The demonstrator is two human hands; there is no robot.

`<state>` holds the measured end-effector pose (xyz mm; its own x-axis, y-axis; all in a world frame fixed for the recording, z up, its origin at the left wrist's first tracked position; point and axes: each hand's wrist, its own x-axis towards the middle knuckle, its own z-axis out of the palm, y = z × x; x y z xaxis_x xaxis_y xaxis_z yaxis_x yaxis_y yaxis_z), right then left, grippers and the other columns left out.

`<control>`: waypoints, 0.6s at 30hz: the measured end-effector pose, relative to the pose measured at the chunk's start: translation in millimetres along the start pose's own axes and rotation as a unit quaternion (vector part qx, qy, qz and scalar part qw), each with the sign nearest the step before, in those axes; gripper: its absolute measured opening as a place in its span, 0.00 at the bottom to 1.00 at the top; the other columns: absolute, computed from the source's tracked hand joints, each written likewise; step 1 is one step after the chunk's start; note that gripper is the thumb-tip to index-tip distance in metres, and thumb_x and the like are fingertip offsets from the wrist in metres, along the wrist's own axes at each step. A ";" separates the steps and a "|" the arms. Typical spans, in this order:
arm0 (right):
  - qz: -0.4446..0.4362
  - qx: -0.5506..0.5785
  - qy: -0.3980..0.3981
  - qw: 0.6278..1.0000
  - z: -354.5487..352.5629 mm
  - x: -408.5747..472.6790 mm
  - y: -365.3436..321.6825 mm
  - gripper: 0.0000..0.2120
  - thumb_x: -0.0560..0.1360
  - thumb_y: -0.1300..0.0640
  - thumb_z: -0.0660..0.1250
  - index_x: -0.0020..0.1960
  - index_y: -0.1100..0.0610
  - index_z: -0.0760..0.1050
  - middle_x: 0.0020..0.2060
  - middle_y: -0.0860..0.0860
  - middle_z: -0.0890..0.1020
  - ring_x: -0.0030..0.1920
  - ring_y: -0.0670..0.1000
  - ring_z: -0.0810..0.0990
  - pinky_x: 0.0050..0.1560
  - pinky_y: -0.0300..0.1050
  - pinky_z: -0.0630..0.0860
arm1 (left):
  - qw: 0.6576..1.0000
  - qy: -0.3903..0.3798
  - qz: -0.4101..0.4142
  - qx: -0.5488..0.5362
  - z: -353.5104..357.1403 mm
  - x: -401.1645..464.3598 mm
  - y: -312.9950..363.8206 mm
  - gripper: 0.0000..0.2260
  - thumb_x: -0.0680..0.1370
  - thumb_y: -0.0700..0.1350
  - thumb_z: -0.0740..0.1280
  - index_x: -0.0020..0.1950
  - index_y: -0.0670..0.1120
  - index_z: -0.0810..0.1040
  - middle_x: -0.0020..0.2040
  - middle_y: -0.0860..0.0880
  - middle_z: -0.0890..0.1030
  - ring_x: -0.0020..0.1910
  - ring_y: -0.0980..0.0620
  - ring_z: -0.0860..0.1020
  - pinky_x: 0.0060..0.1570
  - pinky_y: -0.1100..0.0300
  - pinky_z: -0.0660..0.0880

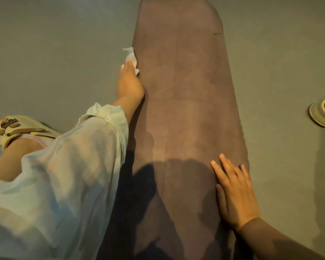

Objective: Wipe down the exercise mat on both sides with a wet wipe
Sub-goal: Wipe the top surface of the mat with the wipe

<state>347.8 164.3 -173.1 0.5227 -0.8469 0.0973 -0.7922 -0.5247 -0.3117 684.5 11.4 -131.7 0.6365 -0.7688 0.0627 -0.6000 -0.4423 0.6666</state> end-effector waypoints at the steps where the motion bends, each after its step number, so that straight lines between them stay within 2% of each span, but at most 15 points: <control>1: -0.002 -0.006 0.002 1.000 0.2 -0.2 -0.2 0.24 0.74 0.55 0.52 0.68 0.58 0.68 0.65 0.63 0.73 0.59 0.64 0.77 0.63 0.68 0.64 | 0.998 -0.016 0.041 0.054 -1.4 -8.6 -3.5 0.21 0.81 0.41 0.55 0.74 0.42 0.61 0.72 0.40 0.65 0.71 0.43 0.63 0.65 0.56 0.61; 3: 0.001 -0.016 0.004 1.000 0.0 -1.1 -0.8 0.24 0.75 0.55 0.52 0.67 0.60 0.71 0.65 0.63 0.73 0.58 0.64 0.78 0.60 0.71 0.63 | 0.972 -0.098 0.147 0.154 -3.9 -30.9 -12.5 0.22 0.81 0.38 0.53 0.76 0.40 0.56 0.76 0.39 0.56 0.75 0.41 0.53 0.71 0.56 0.50; 4: 0.003 -0.019 0.005 1.000 -0.8 -1.5 -1.2 0.24 0.75 0.55 0.51 0.67 0.60 0.72 0.65 0.63 0.73 0.58 0.64 0.78 0.60 0.71 0.62 | 0.957 -0.132 0.191 0.174 -4.6 -44.1 -14.7 0.22 0.81 0.37 0.54 0.76 0.39 0.55 0.76 0.39 0.54 0.76 0.41 0.51 0.71 0.57 0.47; 8: 0.013 -0.024 -0.008 1.000 -3.9 -1.1 -4.4 0.25 0.74 0.54 0.52 0.66 0.60 0.73 0.64 0.62 0.74 0.58 0.63 0.78 0.61 0.69 0.63 | 0.908 -0.198 0.314 0.196 -5.4 -113.0 -14.8 0.23 0.82 0.45 0.54 0.75 0.39 0.54 0.76 0.40 0.54 0.76 0.41 0.51 0.72 0.57 0.43; 11: 0.030 -0.017 -0.025 0.999 -4.6 -0.9 -6.0 0.26 0.74 0.54 0.51 0.68 0.59 0.71 0.66 0.61 0.73 0.60 0.62 0.77 0.63 0.67 0.62 | 0.864 -0.263 0.371 0.217 -12.2 -163.8 -17.5 0.28 0.82 0.51 0.55 0.76 0.41 0.49 0.77 0.42 0.49 0.76 0.43 0.46 0.72 0.59 0.39; 14: 0.035 -0.010 -0.033 0.999 -4.5 -2.5 -5.4 0.26 0.74 0.53 0.51 0.69 0.58 0.70 0.67 0.60 0.72 0.61 0.61 0.76 0.65 0.65 0.60 | 0.809 -0.318 0.442 0.221 -25.2 -211.5 -24.1 0.30 0.80 0.57 0.54 0.75 0.43 0.46 0.75 0.44 0.47 0.75 0.41 0.44 0.73 0.51 0.40; 17: 0.038 -0.013 -0.030 0.999 -3.6 -2.5 -4.6 0.25 0.74 0.53 0.51 0.69 0.58 0.69 0.67 0.60 0.73 0.61 0.61 0.76 0.66 0.64 0.59 | 0.729 -0.311 0.548 0.266 -34.3 -235.6 -35.0 0.31 0.79 0.60 0.51 0.76 0.43 0.52 0.76 0.43 0.56 0.75 0.42 0.52 0.71 0.46 0.46; 18: 0.039 -0.013 -0.029 0.999 -2.8 -2.7 -4.3 0.25 0.75 0.53 0.51 0.69 0.58 0.69 0.67 0.60 0.73 0.61 0.61 0.76 0.66 0.64 0.58 | 0.714 -0.306 0.565 0.279 -35.3 -234.3 -36.8 0.30 0.80 0.60 0.51 0.76 0.44 0.53 0.75 0.43 0.58 0.75 0.43 0.53 0.71 0.46 0.48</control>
<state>348.9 168.6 -169.4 0.4760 -0.8793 0.0191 -0.8383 -0.4602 -0.2923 574.6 224.2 -144.7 -0.6353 -0.7622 -0.1239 -0.7706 0.6361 0.0381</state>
